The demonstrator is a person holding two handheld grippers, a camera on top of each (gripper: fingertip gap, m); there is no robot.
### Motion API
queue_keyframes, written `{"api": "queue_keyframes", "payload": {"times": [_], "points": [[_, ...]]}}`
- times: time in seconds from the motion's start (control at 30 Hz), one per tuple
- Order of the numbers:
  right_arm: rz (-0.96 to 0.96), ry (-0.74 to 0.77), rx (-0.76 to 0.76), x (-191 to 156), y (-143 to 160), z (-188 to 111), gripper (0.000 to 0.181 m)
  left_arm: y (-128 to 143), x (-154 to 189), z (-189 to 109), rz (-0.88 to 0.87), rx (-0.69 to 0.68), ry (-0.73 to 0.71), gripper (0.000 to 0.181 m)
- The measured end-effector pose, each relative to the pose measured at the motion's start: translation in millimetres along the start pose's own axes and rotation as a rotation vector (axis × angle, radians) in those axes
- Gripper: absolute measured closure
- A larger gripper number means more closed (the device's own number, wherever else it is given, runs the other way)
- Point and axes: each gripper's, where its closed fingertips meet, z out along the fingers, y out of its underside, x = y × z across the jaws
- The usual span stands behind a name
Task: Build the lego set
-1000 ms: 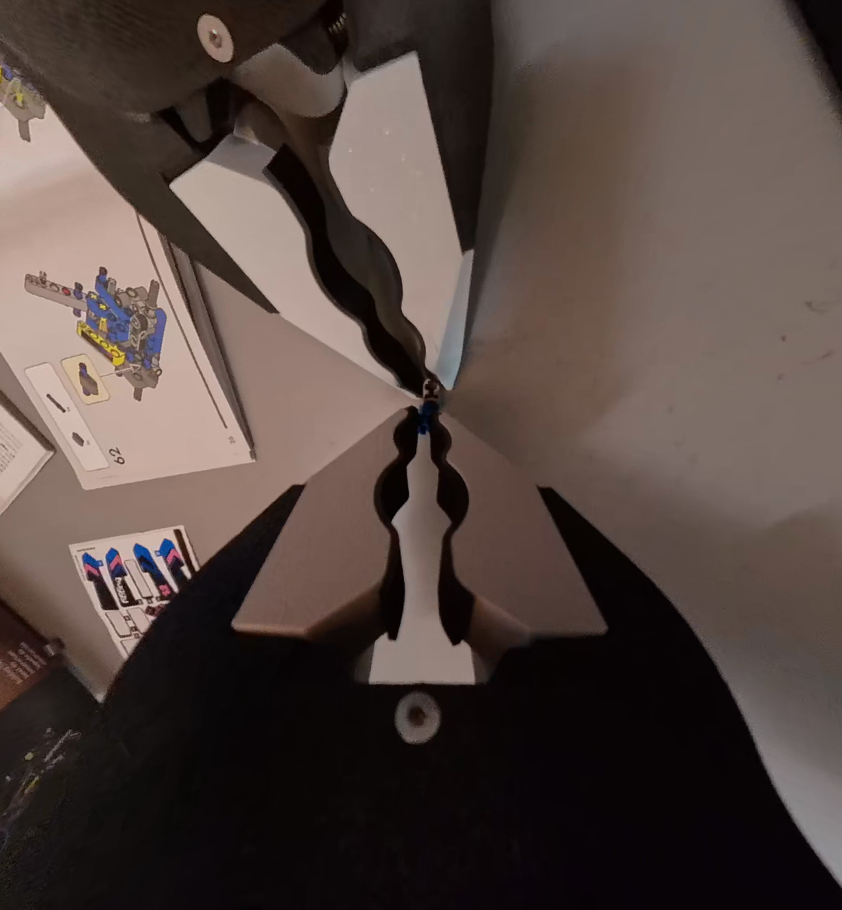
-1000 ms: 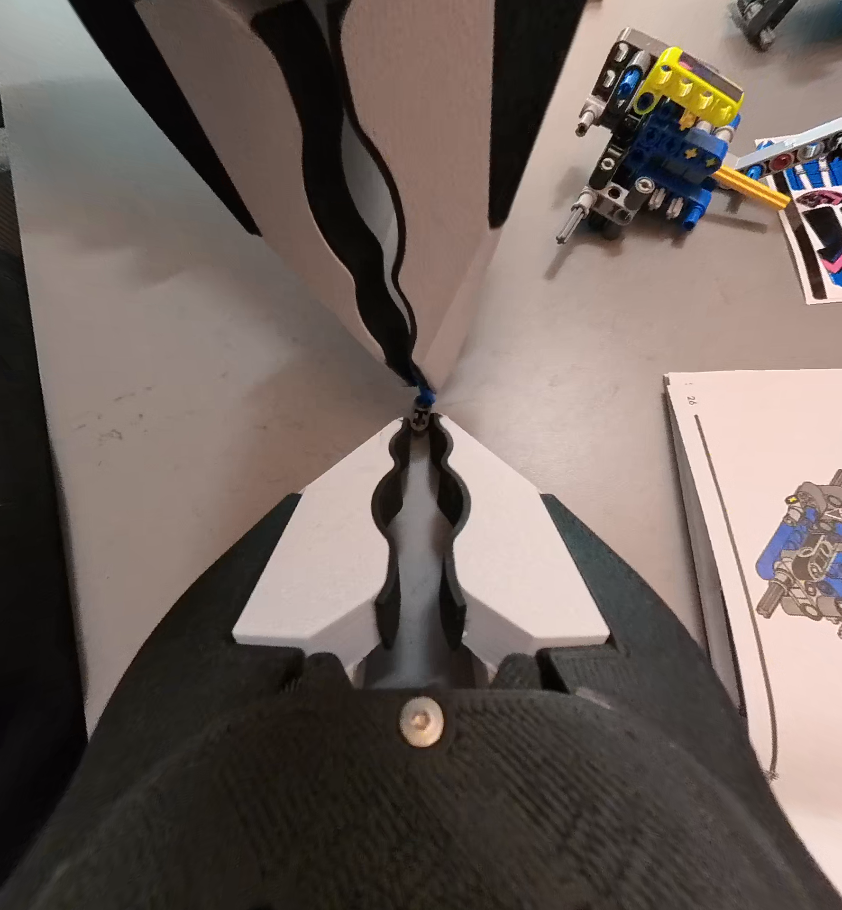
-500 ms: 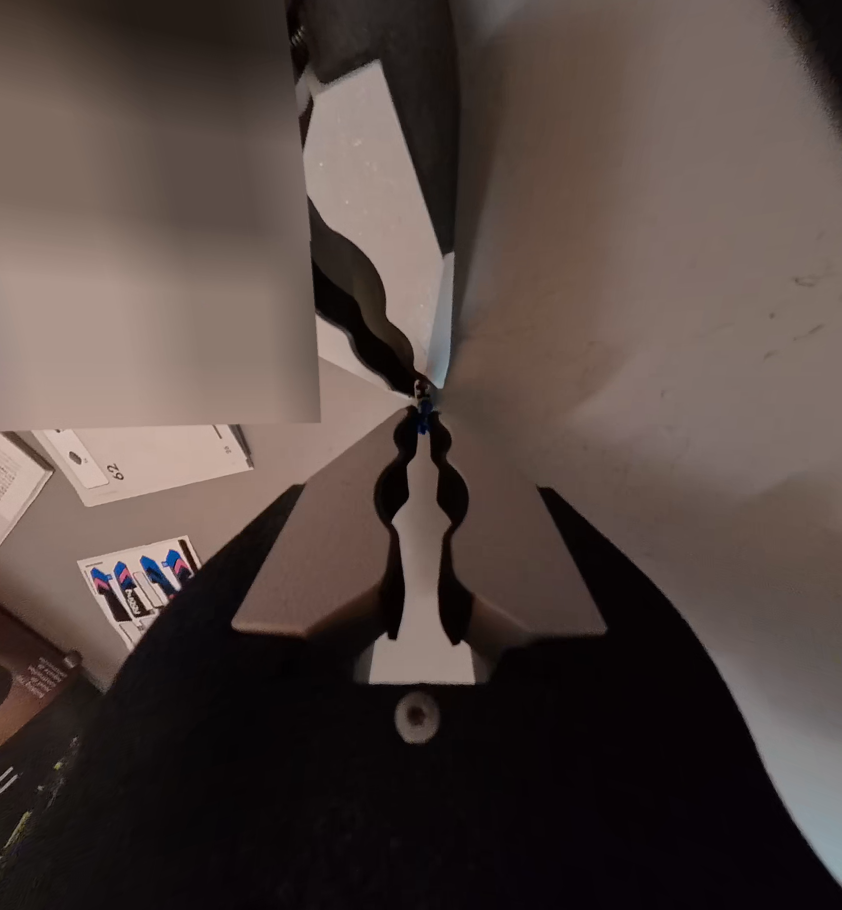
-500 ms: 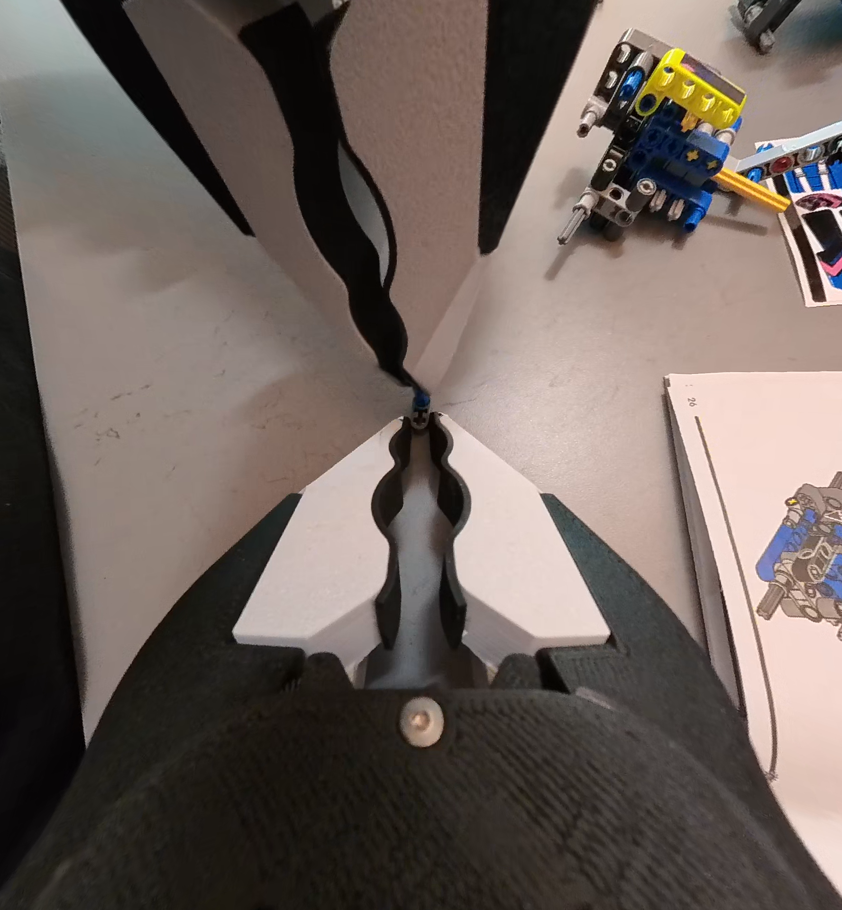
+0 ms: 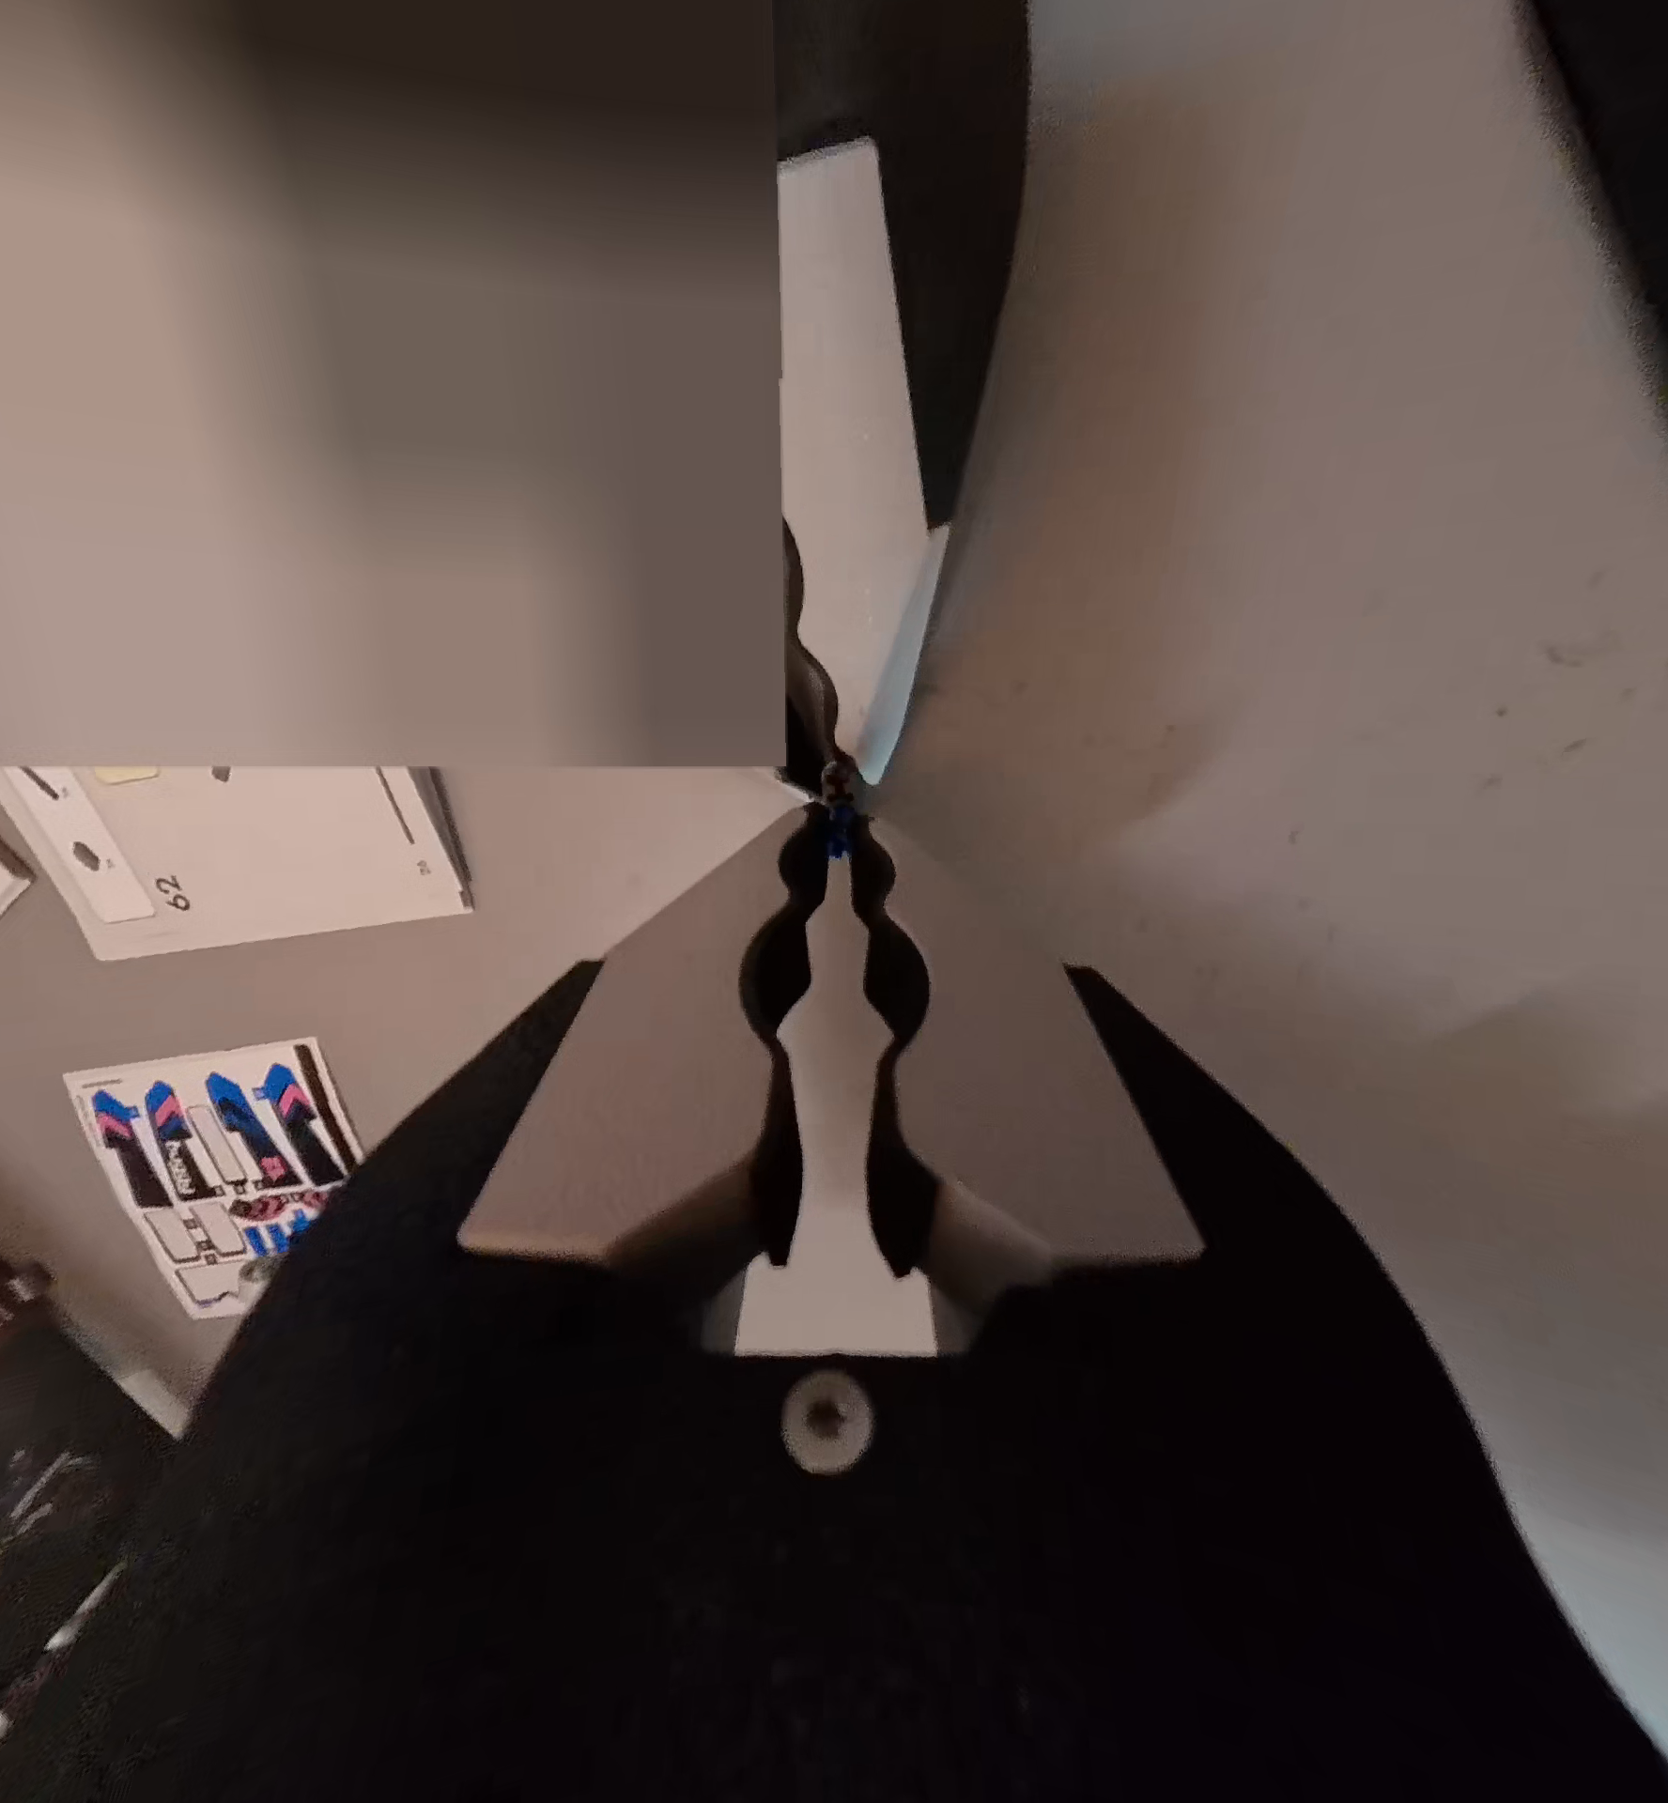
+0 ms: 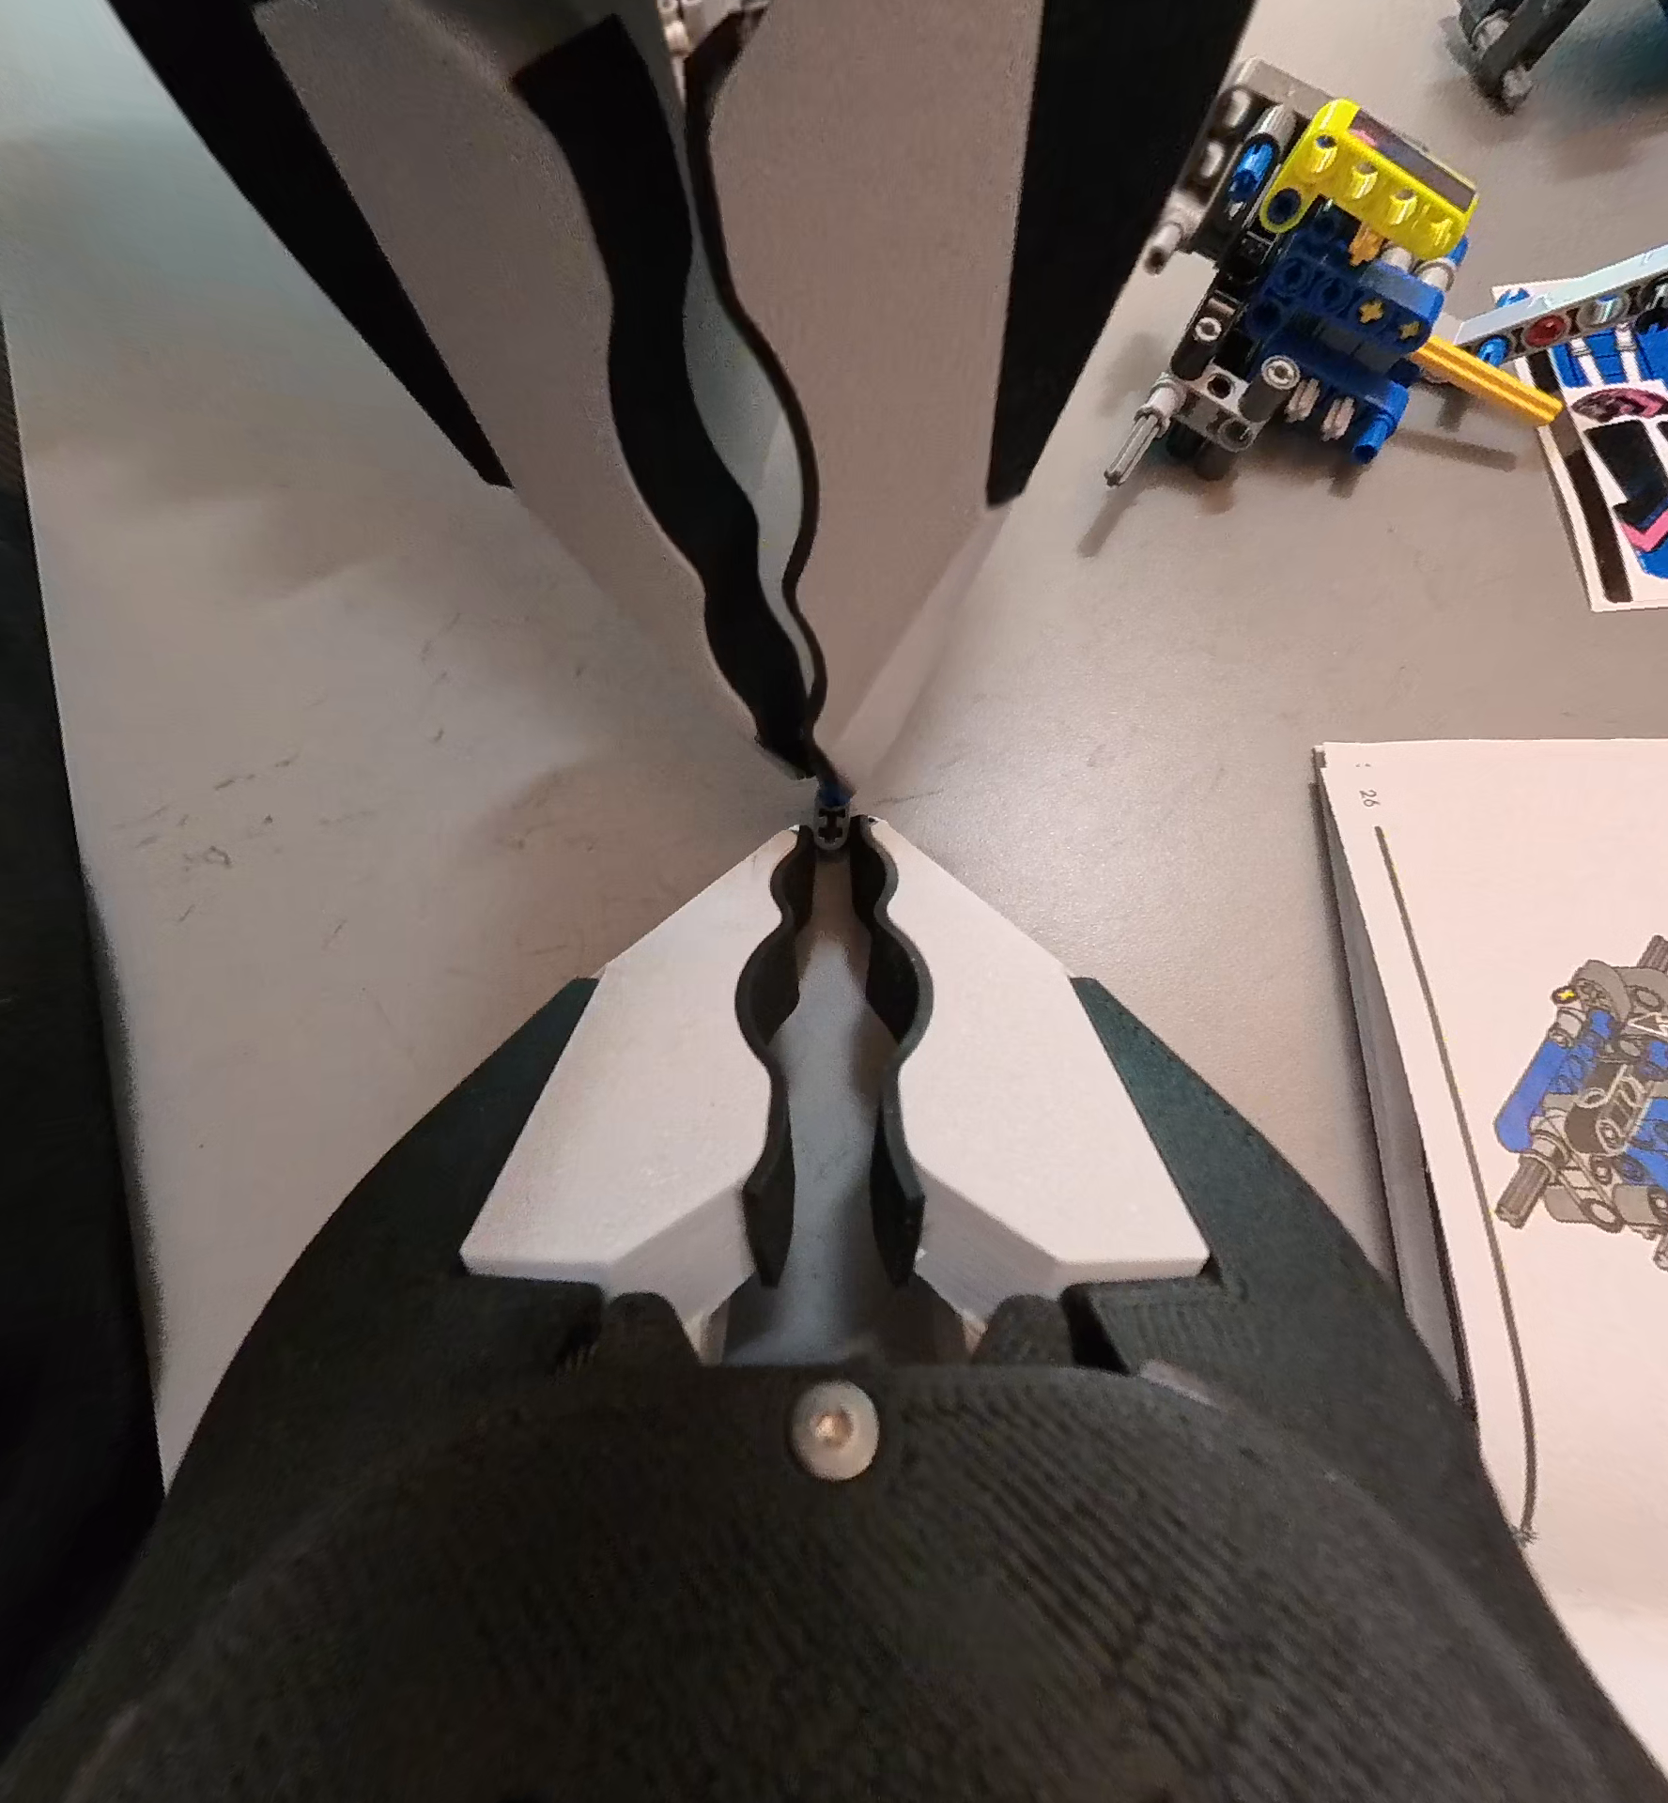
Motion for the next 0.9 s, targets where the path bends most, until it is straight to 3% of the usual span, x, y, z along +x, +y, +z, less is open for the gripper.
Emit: {"api": "queue_keyframes", "payload": {"times": [0.13,0.4,0.6,0.7,0.9], "points": [[-0.001,0.001,0.0,-0.1,0.1,0.0,0.175,0.3,-0.2,0.1,-0.016,-0.04,-0.03,0.18],[0.008,-0.004,0.0,0.1,0.2,0.0,0.175,-0.7,-0.7,0.5,-0.207,0.027,0.009,0.179],[0.013,-0.009,0.0,0.0,0.2,0.0,0.175,-0.9,-0.9,0.7,-0.16,0.021,-0.07,0.179],[0.024,-0.017,0.0,0.2,0.3,-0.1,0.175,-1.8,-1.2,1.0,-0.29,0.132,-0.004,0.179],[0.032,-0.024,0.001,0.1,0.4,-0.3,0.175,-5.3,-2.0,2.4,-0.305,0.186,-0.035,0.179]]}}
